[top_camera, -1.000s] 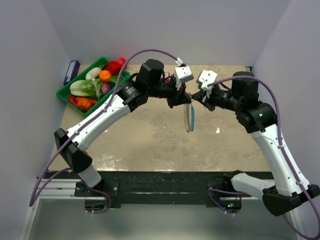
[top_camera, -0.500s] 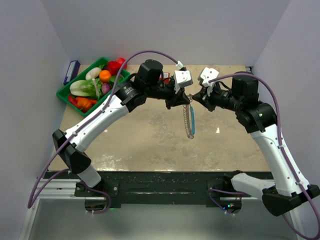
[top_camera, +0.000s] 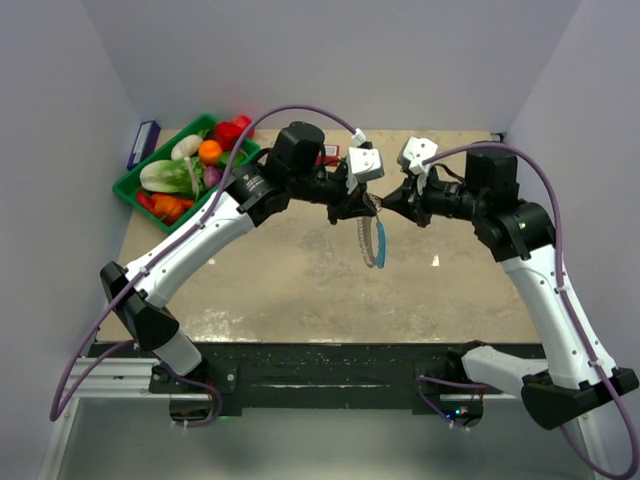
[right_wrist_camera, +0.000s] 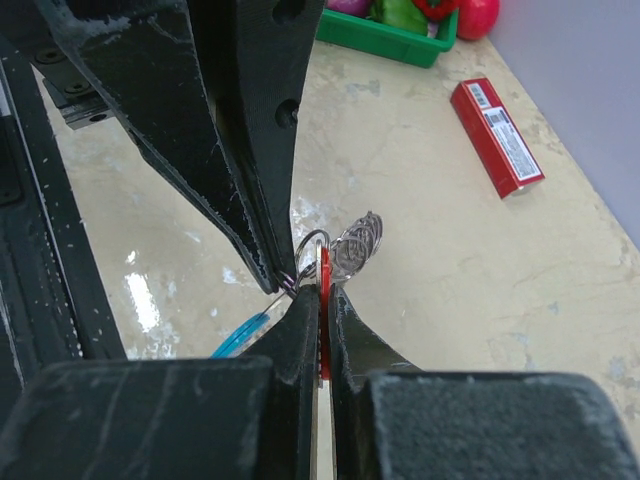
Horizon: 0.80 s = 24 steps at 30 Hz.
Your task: Remove the keys from the keyring
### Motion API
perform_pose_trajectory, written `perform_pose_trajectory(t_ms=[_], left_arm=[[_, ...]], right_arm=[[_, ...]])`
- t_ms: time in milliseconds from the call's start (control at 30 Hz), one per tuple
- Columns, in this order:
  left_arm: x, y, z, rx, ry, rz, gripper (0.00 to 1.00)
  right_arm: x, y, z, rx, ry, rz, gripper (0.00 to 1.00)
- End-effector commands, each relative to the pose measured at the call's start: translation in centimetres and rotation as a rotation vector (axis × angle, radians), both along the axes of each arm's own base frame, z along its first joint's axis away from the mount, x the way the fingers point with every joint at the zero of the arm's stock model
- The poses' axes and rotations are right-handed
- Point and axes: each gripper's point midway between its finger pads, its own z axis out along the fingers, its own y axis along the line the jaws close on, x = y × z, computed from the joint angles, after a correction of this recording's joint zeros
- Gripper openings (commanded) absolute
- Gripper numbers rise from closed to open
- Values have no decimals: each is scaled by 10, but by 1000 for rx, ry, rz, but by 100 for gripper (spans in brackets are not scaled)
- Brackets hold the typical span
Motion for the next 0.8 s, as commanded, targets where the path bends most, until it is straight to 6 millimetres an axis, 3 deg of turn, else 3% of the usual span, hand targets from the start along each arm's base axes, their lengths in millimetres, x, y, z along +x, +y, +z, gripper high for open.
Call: perform_pose_trajectory(t_ms=[0, 467, 767], left_arm=[[-44, -8, 38, -89, -18, -159, 0], [-62, 3, 68, -136, -57, -226, 0], [-59, 12, 86, -187, -44, -229, 0]], right_arm=[[18, 2, 22, 22, -103, -21, 0], [15, -28, 12, 23, -145, -111, 0], [14, -28, -8, 28, -106, -71, 0]])
